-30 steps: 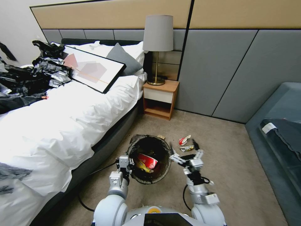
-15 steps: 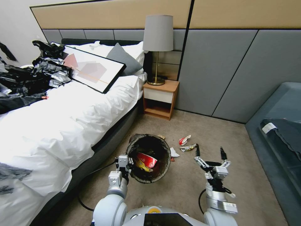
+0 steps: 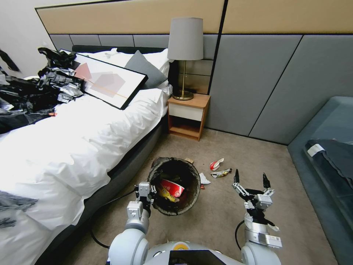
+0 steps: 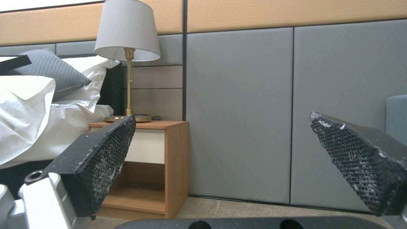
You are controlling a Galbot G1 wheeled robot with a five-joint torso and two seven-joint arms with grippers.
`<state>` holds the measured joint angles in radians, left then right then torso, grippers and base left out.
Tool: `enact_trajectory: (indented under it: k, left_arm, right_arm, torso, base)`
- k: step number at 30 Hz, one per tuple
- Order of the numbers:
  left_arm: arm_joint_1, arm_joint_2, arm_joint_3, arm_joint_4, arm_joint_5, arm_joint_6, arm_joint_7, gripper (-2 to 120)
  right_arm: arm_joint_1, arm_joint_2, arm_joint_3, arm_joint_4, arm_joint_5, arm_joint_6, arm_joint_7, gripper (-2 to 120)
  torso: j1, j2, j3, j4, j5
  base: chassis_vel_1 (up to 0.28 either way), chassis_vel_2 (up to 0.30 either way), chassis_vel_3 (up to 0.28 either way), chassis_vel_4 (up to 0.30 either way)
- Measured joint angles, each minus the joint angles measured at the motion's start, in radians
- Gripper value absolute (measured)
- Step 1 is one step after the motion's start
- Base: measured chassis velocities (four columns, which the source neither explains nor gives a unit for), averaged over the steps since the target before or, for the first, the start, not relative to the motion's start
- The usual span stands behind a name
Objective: Pick up the trash bin, then pick up the garbage from the floor and place it into the trash bin.
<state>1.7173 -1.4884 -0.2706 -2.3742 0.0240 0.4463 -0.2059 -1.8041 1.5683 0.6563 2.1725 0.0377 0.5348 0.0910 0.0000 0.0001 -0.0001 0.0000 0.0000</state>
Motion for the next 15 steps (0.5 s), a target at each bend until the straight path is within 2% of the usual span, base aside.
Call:
enact_trajectory:
  k: [15]
  left_arm:
    - [0.000, -0.004, -0.001, 0.004, 0.000, 0.000, -0.003, 0]
  right_arm:
    - [0.008, 0.000, -0.008, -0.005, 0.001, -0.007, -0.001, 100]
  torso:
    - [0.000, 0.000, 0.000, 0.0001, 0.0001]
  base:
    - [-0.136, 0.132, 0.132, -0.129]
